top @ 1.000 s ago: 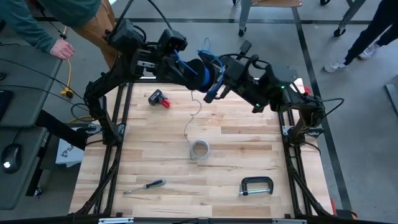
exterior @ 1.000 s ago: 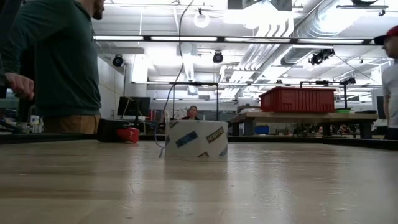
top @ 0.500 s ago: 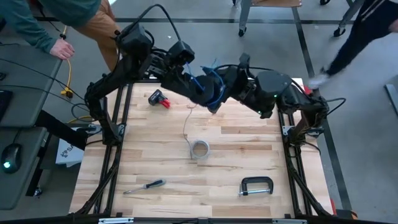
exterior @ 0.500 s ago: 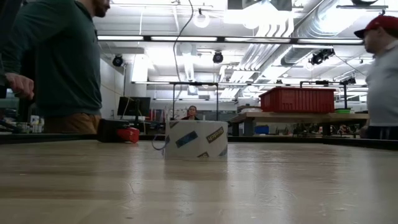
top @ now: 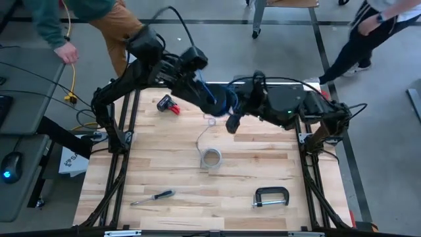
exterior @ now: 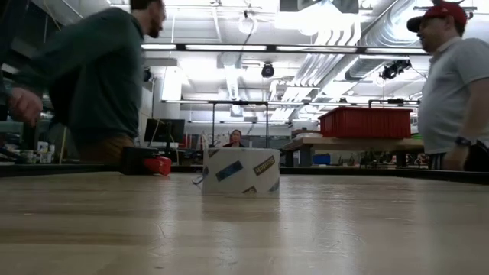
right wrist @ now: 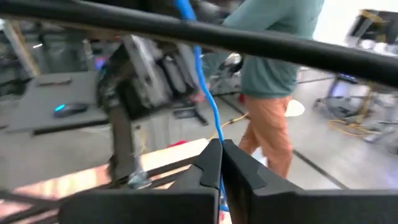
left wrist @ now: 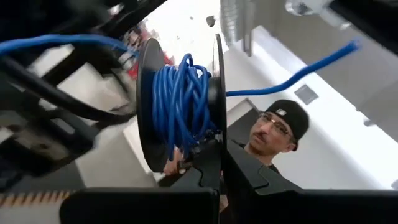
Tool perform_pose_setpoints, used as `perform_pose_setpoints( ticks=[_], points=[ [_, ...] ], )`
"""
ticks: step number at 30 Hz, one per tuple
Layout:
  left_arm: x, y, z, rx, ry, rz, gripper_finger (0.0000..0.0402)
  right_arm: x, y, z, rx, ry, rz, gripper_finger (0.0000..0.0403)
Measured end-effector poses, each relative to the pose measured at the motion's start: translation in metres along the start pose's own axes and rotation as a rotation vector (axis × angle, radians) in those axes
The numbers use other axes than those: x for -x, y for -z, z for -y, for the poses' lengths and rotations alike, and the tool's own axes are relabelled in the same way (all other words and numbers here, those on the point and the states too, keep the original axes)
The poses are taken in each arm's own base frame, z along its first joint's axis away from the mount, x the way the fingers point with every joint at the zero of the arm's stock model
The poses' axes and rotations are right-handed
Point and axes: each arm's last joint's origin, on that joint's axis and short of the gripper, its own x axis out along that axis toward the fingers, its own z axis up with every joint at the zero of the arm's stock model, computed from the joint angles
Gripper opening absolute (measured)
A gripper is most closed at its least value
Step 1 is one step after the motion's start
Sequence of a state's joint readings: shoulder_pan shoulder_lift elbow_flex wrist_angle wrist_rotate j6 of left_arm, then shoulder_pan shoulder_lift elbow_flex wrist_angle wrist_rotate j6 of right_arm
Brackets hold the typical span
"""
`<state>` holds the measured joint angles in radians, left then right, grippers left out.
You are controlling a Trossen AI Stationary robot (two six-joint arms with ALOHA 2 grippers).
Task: Coil cords
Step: Coil the blue wire on the spool
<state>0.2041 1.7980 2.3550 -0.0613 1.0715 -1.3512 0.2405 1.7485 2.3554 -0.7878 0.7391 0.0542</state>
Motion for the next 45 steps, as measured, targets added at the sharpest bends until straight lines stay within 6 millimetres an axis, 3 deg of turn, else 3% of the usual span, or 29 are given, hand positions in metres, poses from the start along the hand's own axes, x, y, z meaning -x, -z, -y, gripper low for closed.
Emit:
perform_pose_setpoints(
  ticks=[4,8,16,19,23,26,32,36,45],
  points=[
    [0.007,-0.005,0.014,-0.077,0.065,0.026,0.0000,0.003,-0.005,0.006,-0.029,0.054,0.032,0.0000],
    [0.019,-0.009,0.025,-0.136,0.094,0.044,0.0000,-0.002,-0.008,0.009,-0.034,-0.011,0.049,0.0024],
    [0.057,-0.007,0.068,-0.356,0.046,0.127,0.0000,-0.010,-0.009,0.020,-0.006,0.018,0.050,0.0168],
    [0.070,-0.005,0.080,-0.430,-0.002,0.152,0.0000,-0.012,-0.009,0.023,0.030,0.030,0.052,0.0203],
    [0.083,0.000,0.085,-0.530,-0.117,0.190,0.0000,-0.015,-0.013,0.020,0.081,-0.088,0.100,0.0214],
    [0.088,0.001,0.082,-0.633,-0.225,0.241,0.0000,-0.030,-0.018,0.013,0.111,-0.195,0.203,0.0215],
    [0.085,0.002,0.067,-0.848,-0.384,0.246,0.0000,-0.068,-0.016,0.010,0.132,-0.119,0.313,0.0215],
    [0.076,0.005,0.063,-0.919,-0.441,0.260,0.0000,-0.087,-0.008,0.017,0.134,-0.060,0.285,0.0215],
    [0.055,0.012,0.068,-1.023,-0.412,0.284,0.0000,-0.102,-0.001,0.023,0.130,0.008,0.256,0.0215]
  ],
)
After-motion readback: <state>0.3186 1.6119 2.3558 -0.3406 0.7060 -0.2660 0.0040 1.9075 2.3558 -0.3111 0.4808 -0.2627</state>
